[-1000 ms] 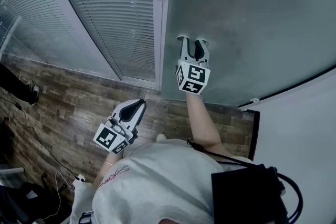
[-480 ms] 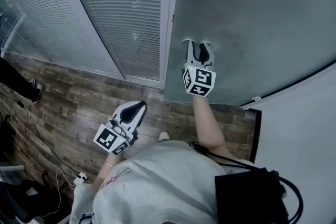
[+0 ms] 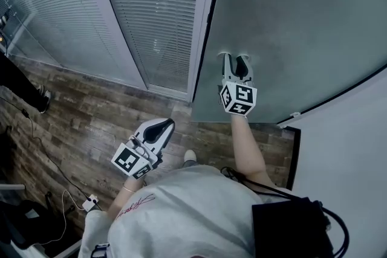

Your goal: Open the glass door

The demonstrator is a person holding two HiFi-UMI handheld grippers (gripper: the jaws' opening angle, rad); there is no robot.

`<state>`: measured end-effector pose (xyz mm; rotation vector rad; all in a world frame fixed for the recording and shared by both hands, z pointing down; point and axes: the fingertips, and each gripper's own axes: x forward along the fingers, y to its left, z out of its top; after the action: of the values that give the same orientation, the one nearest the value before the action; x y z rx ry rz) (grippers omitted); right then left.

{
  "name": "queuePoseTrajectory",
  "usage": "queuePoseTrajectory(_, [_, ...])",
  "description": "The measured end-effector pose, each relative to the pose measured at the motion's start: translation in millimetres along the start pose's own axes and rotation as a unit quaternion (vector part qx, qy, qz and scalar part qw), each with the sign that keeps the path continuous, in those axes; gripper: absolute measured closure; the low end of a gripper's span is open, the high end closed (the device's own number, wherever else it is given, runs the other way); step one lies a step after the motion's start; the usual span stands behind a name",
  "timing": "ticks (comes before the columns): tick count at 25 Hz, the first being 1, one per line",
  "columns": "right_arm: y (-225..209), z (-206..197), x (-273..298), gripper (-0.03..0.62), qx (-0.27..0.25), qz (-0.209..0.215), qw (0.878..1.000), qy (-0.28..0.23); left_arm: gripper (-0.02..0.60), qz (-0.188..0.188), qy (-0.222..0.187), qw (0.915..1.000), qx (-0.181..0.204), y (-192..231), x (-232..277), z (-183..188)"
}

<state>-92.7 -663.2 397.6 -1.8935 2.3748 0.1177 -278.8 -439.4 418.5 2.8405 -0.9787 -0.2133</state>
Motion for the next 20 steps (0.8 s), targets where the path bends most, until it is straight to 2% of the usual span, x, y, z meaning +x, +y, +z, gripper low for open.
queuePoseTrajectory(10, [11.8, 7.1, -46.4, 0.461, -0.003, 0.030, 1.000, -0.005, 0.548, -0.024, 0.009, 0.9996, -0.014, -39.4, -31.8, -10.6])
queuePoseTrajectory(20, [21.2, 11.1, -91.3, 0.461, -0.002, 0.063, 0.998, -0.008, 0.548, -0.034, 0.014, 0.9993, 0.006, -70.2, -36.3, -7.2])
